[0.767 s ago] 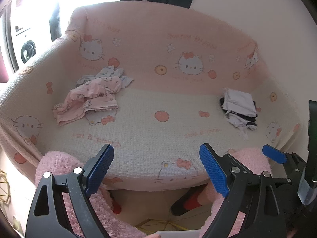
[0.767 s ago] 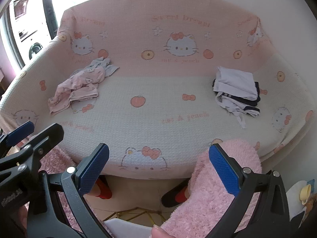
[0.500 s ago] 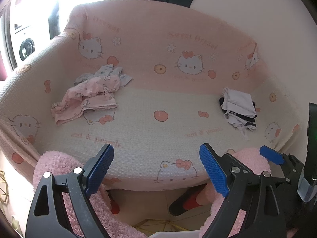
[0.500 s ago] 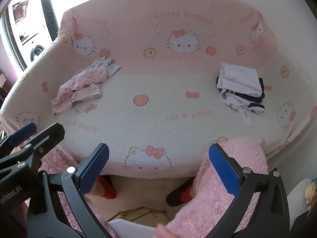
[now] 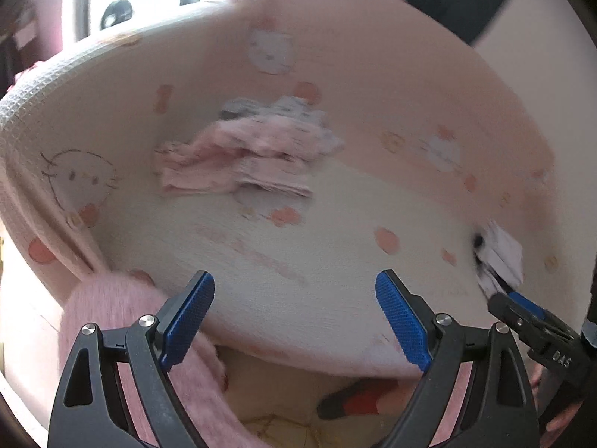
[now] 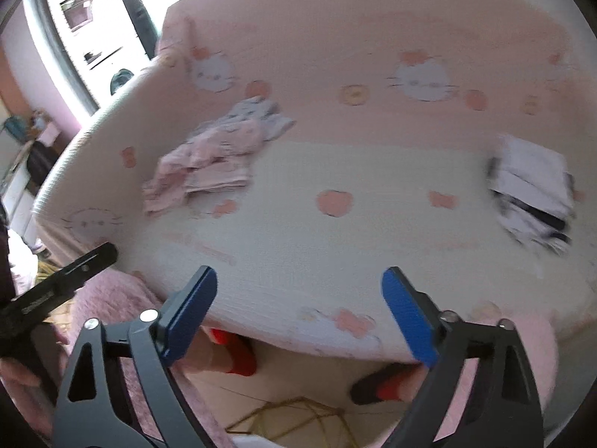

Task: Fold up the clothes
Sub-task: 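Move both grippers toward the crumpled pink pajama garment, then grasp the pink garment's edge with the right gripper and pull it out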

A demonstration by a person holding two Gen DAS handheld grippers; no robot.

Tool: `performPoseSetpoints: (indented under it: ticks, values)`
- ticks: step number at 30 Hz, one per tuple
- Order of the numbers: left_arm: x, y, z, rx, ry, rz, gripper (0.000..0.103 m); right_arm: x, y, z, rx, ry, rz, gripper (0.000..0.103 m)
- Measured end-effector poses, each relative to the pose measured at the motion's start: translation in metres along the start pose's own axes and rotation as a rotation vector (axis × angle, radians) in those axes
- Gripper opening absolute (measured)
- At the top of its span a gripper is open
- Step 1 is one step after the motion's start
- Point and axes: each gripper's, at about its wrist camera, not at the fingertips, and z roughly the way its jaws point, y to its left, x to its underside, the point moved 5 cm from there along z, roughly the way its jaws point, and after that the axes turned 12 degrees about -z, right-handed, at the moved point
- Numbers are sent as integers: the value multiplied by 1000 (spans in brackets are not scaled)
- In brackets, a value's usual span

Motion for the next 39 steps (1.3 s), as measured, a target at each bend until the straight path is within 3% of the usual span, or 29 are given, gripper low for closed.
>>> performPoseSetpoints:
  ticks: [8,11,12,13,15,20,22,27,28,29,30,31,32,34,39]
  values:
    - [-80,54,97,-110,15,-89,90,-63,37,103,7,62,-155,84]
    - [-99,83,140,-127,65,-197,90,-81,48,149,-10,87,-173,82]
    - [-102,92,151,-141,75,-225,90,-86,51,164,-20,97,-172,73]
    - [-104,102,164,-160,87,-250,90,-90,54,180,-30,106,-170,57]
    - [-104,114,184,-177,115,-281,90,-100,61,211,-50,125,-168,52]
    - [-100,126,209,-140,151,-313,90,-114,59,269,-26,159,-142,57]
    - [-103,124,213,-132,143,-295,90,-116,60,283,-24,171,-146,75]
    - [-108,117,221,-116,129,-247,89,-118,68,317,-40,208,-178,84]
    - [-109,115,222,-118,124,-235,83,-117,71,324,-50,218,-192,83]
    - [-109,113,222,-122,116,-219,67,-117,75,328,-65,218,-201,79]
    - [-111,113,222,-136,109,-202,56,-118,78,330,-81,214,-208,69]
    - [-113,113,222,-155,99,-182,38,-120,83,330,-99,202,-227,49]
    - [-114,114,220,-165,91,-169,25,-122,88,329,-124,197,-243,40]
    - [-115,114,217,-147,83,-162,9,-125,95,324,-140,190,-269,18]
    - [-108,92,215,-78,93,-94,4,-123,92,294,-119,131,-281,13]
